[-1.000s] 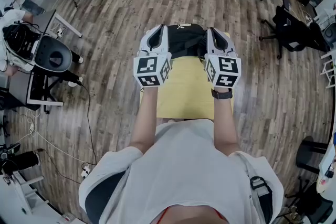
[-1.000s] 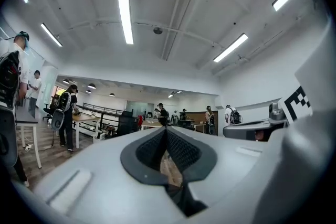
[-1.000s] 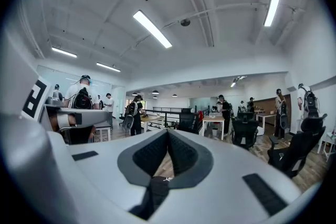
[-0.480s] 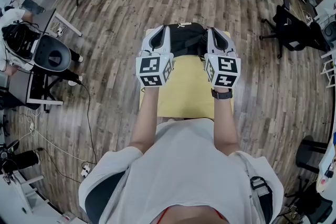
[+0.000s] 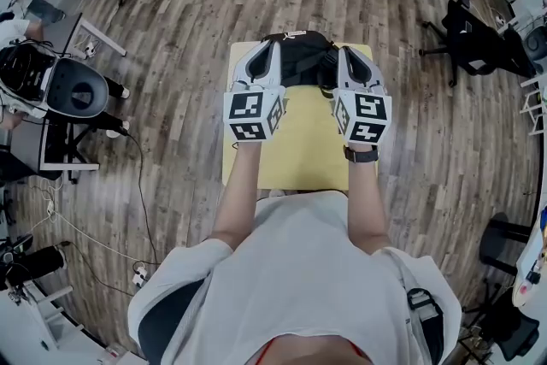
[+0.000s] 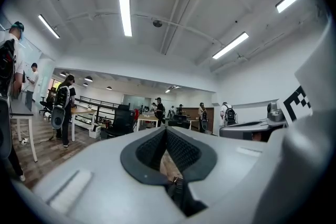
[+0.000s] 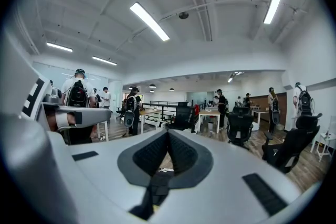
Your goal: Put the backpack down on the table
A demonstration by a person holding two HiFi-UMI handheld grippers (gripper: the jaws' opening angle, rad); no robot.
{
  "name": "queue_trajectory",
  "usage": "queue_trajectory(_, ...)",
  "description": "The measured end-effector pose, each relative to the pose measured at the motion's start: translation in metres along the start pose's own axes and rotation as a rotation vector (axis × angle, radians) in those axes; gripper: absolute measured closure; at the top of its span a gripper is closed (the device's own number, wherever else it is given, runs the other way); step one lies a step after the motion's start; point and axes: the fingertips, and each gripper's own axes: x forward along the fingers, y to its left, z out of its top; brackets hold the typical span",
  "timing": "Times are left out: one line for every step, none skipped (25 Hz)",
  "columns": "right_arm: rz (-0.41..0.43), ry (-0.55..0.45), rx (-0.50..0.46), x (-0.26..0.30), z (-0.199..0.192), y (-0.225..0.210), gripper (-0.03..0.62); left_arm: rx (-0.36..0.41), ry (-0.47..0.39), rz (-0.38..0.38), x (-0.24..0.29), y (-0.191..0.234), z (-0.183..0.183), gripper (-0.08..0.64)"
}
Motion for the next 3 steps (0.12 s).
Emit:
queue_trajectory(0.000,0.001,-0.001,0.0019,-0.0014,-0.0016,0.581,0.001,0.004,-0.004,0.0037,-0.0014,-0.0026,0.549)
queue_trajectory(0.001,0.002,-0.002,0.0040,-0.0028,-0.0035,0.581,0.002,0.009,-0.007,0.0075,-0.0028,-0.0054,0.549)
queue_trajectory(0.001,0.004,-0.003,0.0060,-0.0043,-0.0055,0.581,0.002,0.014,-0.010,0.0114,-0.0041,-0.0083,0.549)
